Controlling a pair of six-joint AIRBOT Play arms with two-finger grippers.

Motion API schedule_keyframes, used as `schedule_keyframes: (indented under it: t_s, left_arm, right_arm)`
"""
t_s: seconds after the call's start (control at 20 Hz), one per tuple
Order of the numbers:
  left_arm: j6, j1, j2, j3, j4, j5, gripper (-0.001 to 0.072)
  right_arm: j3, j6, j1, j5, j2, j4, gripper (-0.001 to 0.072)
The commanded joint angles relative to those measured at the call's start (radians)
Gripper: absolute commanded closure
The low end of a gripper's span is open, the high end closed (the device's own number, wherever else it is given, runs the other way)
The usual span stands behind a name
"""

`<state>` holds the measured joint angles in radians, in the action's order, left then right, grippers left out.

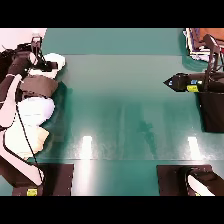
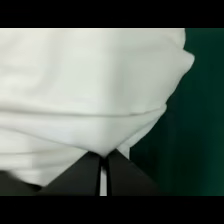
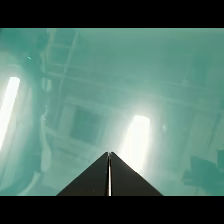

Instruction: Fold the shirts.

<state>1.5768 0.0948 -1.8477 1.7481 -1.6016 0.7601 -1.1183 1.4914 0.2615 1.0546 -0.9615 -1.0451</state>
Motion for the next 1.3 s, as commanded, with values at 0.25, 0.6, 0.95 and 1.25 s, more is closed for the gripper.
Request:
schedule_keyframes:
  t_s: [0.25, 0.6, 0.95, 1.25]
  left_arm:
    - [-0.079, -0.055, 0.402, 0.296, 0.000, 0.214, 0.0682]
    - [-0.107, -0.378, 0.647, 0.269, 0.000, 0.449, 0.0683]
    - [0.032, -0.843, 0.606, -0.174, 0.043, 0.428, 0.0680]
    - [0.040, -0.855, 0.590, -0.327, 0.000, 0.264, 0.0156]
  right_arm:
    - [-0.243, -0.076, -0.002, -0.086, 0.003, -0.006, 0.0692]
    - [-0.455, -0.105, -0.002, -0.096, 0.003, -0.005, 0.0692]
    - [-0.509, -0.105, 0.000, -0.053, 0.003, -0.002, 0.0693]
    - [-0.507, -0.105, 0.000, 0.008, 0.003, -0.002, 0.0692]
